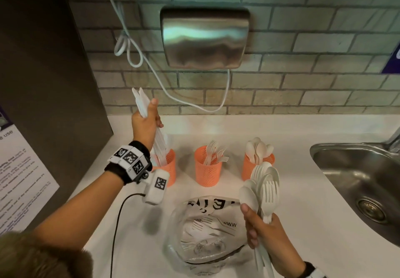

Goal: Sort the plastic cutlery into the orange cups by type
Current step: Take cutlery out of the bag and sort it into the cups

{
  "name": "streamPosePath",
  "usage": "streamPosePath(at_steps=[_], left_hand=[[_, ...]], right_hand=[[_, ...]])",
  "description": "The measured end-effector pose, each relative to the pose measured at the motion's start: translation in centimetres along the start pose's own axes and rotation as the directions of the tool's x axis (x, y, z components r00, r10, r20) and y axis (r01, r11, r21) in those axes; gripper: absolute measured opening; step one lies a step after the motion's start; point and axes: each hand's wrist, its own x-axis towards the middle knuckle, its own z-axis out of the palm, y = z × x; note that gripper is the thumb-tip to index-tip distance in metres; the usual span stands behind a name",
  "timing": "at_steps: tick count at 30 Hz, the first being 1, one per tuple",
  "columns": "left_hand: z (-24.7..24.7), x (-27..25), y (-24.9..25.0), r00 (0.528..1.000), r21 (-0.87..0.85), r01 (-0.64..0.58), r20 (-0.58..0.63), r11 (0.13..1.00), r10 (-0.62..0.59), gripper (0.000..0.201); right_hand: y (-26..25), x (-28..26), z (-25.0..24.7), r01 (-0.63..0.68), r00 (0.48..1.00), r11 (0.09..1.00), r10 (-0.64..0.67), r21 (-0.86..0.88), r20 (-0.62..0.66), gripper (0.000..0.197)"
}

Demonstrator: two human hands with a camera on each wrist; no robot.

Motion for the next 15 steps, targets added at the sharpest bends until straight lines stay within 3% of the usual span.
streamPosePath(at_steps=[9,15], left_hand=[[1.1,0.4,-5.1,0.991,0.167,0.112,0.048,0.980,-0.122,0.043],[1.3,0.0,-7.1,0.985,0.234,0.146,0.053,0.961,-0.162,0.030]], right_hand=[[-0.4,-0.3,-1.0,-0.046,0.998,0.993,0.051,0.110,-0.048,0.037],[-0.1,-0.6,-1.6,-0.054,0.995,0.991,0.064,0.126,-0.081,0.039]])
